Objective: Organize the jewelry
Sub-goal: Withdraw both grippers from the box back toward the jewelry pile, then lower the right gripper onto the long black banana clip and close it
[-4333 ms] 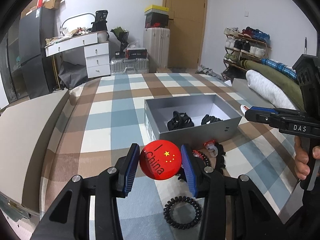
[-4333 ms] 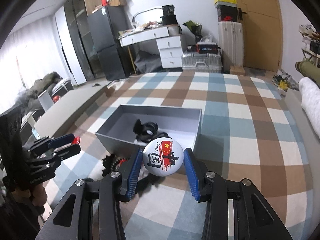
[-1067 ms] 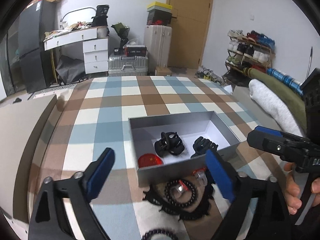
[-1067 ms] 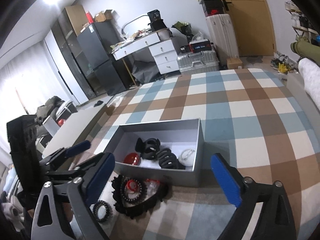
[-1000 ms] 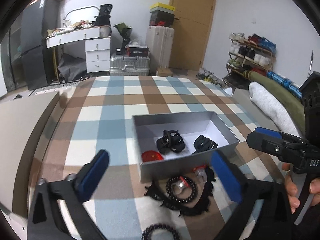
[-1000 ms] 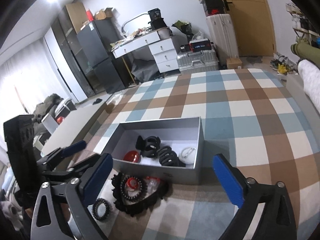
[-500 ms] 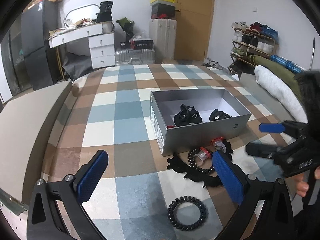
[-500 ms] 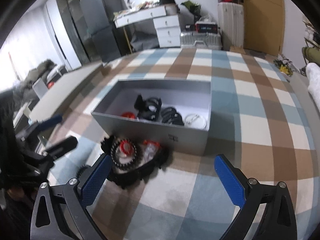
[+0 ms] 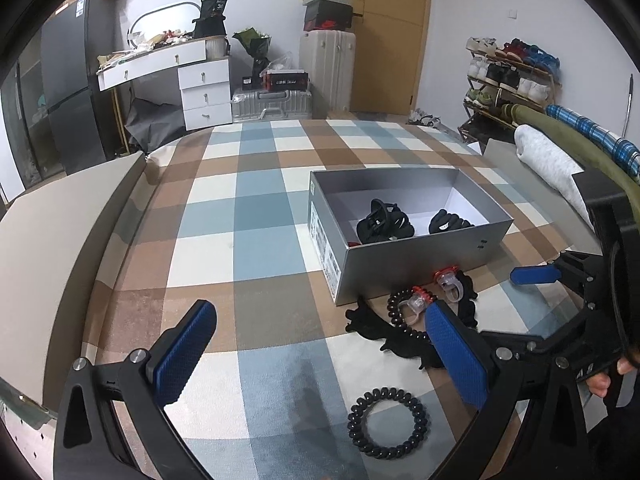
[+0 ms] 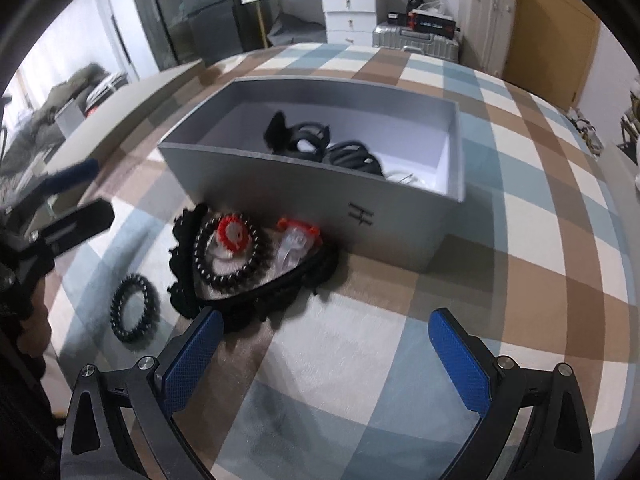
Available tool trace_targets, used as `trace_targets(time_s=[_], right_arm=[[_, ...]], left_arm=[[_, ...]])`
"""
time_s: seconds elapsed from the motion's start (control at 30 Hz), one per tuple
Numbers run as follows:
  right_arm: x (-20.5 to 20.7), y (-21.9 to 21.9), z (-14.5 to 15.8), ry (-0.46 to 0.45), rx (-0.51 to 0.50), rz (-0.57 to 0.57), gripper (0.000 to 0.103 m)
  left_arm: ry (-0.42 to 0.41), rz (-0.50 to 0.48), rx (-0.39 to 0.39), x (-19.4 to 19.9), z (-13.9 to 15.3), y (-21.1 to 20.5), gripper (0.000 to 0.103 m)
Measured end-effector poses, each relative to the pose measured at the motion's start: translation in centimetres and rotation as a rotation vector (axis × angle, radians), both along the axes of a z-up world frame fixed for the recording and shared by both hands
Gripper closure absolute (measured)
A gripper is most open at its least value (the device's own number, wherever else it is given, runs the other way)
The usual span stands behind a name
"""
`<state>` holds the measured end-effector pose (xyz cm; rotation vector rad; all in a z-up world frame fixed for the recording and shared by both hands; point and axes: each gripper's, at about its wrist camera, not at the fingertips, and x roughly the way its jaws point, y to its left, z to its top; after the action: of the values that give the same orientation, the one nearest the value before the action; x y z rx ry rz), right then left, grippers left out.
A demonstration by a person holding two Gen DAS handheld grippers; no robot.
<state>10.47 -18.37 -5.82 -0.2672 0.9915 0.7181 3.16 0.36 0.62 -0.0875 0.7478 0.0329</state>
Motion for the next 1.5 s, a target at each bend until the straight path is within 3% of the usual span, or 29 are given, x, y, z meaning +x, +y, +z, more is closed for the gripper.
trace_targets(time_s=[0.4,0.67,0.93,1.5], right_arm=[[-1.4,1.7,-1.1,-0.015,-0.067,0.075,0.000],[-1.5,2.4,-1.2,-0.032,-0.079,0.072,0.000],[0.0,0.0,-1.1,-0.019,-0.130,0.023,0.000],[2.5,-0.8,-1.7,-0.022,-0.073,-0.013,0.000]], left_arm=[[0.020,-0.001,-0.001,0.1,-0.4,-0.1,0.001],[0.025,0.004,-0.001,0.2,-0.4,0.0,0.001],[0.032,-0.006,0.008,0.3,-0.5,-0.3,0.001],[0.046,-0.019,0.021,0.4,-0.9,-0.7,0.001]])
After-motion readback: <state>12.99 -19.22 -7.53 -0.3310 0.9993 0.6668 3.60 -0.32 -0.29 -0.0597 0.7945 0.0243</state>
